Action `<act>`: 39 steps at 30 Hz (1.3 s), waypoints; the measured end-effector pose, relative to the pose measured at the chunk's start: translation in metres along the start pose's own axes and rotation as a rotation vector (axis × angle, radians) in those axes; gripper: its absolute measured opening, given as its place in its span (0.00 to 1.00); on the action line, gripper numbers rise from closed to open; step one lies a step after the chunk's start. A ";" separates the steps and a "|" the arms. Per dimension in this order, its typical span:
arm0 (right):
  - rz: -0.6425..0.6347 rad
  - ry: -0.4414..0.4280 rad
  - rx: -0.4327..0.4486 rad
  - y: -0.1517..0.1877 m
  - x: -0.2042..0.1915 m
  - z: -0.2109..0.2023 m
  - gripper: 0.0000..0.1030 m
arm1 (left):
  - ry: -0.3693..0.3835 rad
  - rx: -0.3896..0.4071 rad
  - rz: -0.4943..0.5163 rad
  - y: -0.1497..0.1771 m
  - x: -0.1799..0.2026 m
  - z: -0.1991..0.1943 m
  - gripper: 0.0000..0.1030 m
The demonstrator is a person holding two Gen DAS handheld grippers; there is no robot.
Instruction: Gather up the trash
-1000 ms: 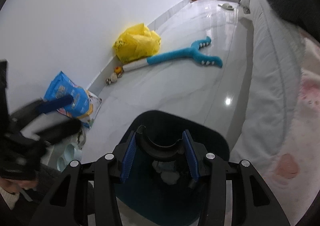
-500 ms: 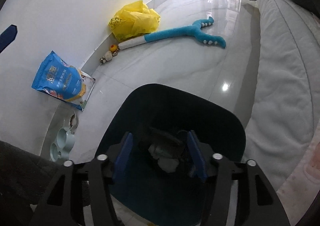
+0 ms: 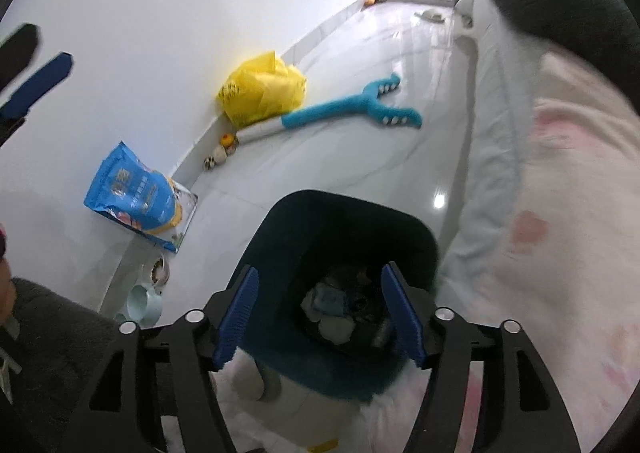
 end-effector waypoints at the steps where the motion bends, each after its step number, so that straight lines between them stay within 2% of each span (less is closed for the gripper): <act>1: -0.002 0.009 0.016 0.001 -0.001 -0.010 0.69 | -0.003 0.001 -0.001 0.001 0.001 -0.003 0.82; 4: 0.001 0.032 0.079 0.006 -0.003 -0.045 0.73 | 0.019 -0.023 0.020 0.008 0.014 -0.014 0.84; 7: 0.005 0.057 0.145 0.013 -0.003 -0.083 0.79 | 0.013 -0.003 0.060 0.012 0.028 -0.027 0.85; 10: 0.020 0.090 0.213 0.023 0.002 -0.116 0.83 | 0.024 -0.002 0.069 0.016 0.042 -0.035 0.93; 14: 0.029 0.156 0.291 0.039 0.015 -0.165 0.88 | 0.028 0.010 0.084 0.023 0.060 -0.044 0.97; 19: 0.039 0.244 0.360 0.062 0.033 -0.224 0.93 | 0.029 0.029 0.069 0.028 0.079 -0.056 0.97; 22: 0.038 0.278 0.407 0.075 0.036 -0.258 0.97 | 0.038 0.041 0.083 0.031 0.091 -0.063 0.97; 25: 0.012 0.355 0.437 0.089 0.042 -0.296 0.97 | 0.055 0.028 0.112 0.039 0.104 -0.066 0.97; 26: 0.013 0.386 0.452 0.095 0.044 -0.311 0.97 | 0.045 0.023 0.126 0.043 0.106 -0.065 0.97; 29: 0.050 0.405 0.497 0.115 0.054 -0.344 0.97 | 0.022 0.013 0.136 0.050 0.111 -0.064 0.97; 32: 0.073 0.389 0.515 0.135 0.066 -0.364 0.97 | 0.011 0.022 0.113 0.053 0.111 -0.068 0.97; 37: 0.075 0.401 0.519 0.162 0.080 -0.370 0.97 | -0.024 0.045 0.105 0.056 0.111 -0.072 0.97; 39: 0.075 0.353 0.516 0.166 0.082 -0.363 0.97 | -0.014 0.041 0.078 0.055 0.108 -0.072 0.97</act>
Point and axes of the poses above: each gripper's, at about its wrist camera, not at the fingertips, and z roughly the way its jaws point, x to its right, y to its underside, the point moved 8 cm from there along z, roughly the way its jaws point, and after that the axes turned 11 degrees about -y, right-handed, at the moved point
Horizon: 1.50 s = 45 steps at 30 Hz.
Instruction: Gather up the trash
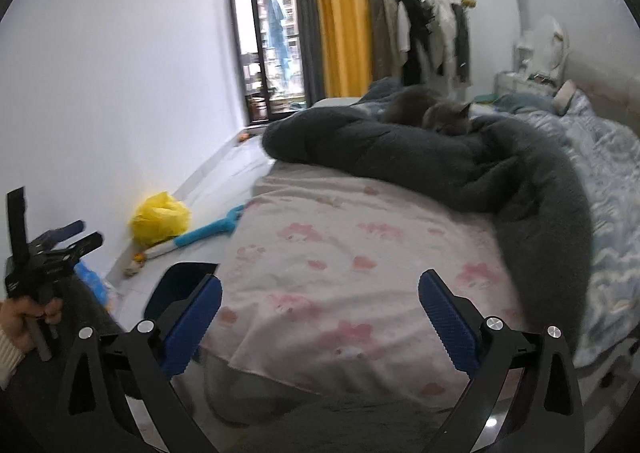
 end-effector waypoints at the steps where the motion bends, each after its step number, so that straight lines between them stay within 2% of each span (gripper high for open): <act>1: -0.007 -0.010 -0.005 0.001 -0.002 0.001 0.97 | -0.001 -0.007 -0.009 0.001 -0.002 0.002 0.97; 9: -0.035 -0.015 -0.004 0.001 -0.015 0.001 0.97 | -0.007 -0.035 0.001 0.007 0.002 0.008 0.97; 20: -0.010 -0.031 -0.002 0.002 -0.014 -0.001 0.97 | -0.016 -0.033 0.033 0.009 0.008 0.007 0.97; 45: 0.004 -0.039 0.006 0.001 -0.013 -0.003 0.97 | -0.016 -0.037 0.032 0.010 0.007 0.008 0.97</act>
Point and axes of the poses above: each gripper's, at about its wrist camera, not at the fingertips, and z roughly the way its jaws point, x to its right, y to its underside, the point moved 8 cm from there along z, roughly the way its jaws point, and after that the axes turned 11 degrees about -y, right-handed, at the moved point
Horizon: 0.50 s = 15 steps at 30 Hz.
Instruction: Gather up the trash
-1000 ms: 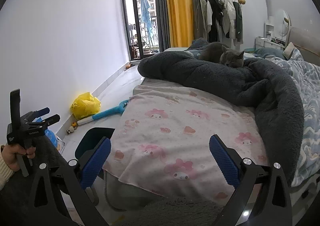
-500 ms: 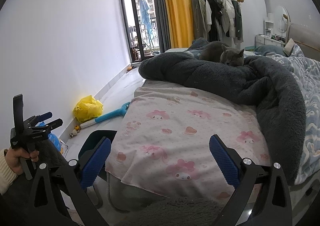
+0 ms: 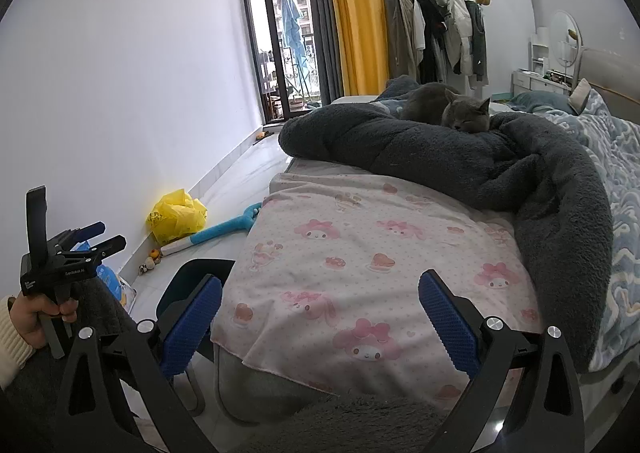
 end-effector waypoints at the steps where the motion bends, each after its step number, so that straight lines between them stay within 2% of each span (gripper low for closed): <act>1: 0.000 0.000 0.000 0.000 0.000 0.000 0.97 | 0.000 0.000 0.000 0.000 0.000 0.000 0.97; 15: 0.000 -0.001 -0.002 0.000 -0.001 0.000 0.97 | 0.000 -0.001 -0.001 0.000 0.000 0.000 0.97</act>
Point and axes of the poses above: each gripper's, at about its wrist camera, not at the fingertips, and z roughly the way its jaws point, x to its right, y to its underside, the point moved 8 cm from there along z, roughly the way its jaws point, and after that the axes turned 11 degrees about -y, right-handed, at the moved point
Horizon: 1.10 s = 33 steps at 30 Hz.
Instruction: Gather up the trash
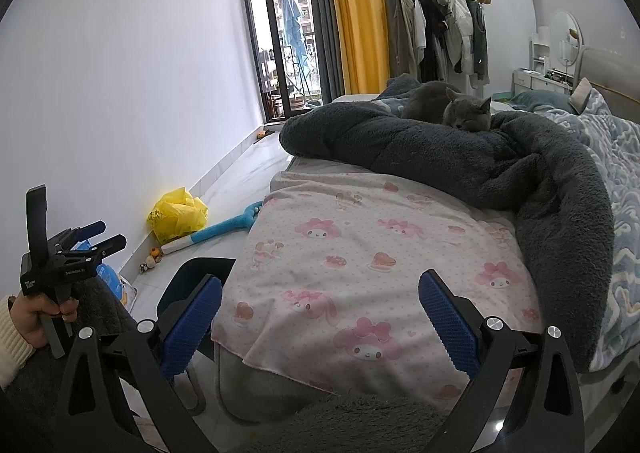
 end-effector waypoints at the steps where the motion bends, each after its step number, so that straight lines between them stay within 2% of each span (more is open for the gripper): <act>1: 0.000 0.000 0.000 0.000 0.000 0.000 0.97 | 0.000 0.000 0.000 0.000 0.000 0.000 0.97; 33: -0.001 -0.001 -0.002 -0.001 0.001 0.000 0.97 | 0.008 -0.004 -0.001 0.000 0.000 0.001 0.97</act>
Point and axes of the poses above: each gripper's, at about its wrist camera, not at the fingertips, and z roughly the way its jaws point, x to its right, y to its underside, the point moved 8 cm from there along z, roughly the way its jaws point, and after that the axes turned 11 degrees about -y, right-handed, at the moved point
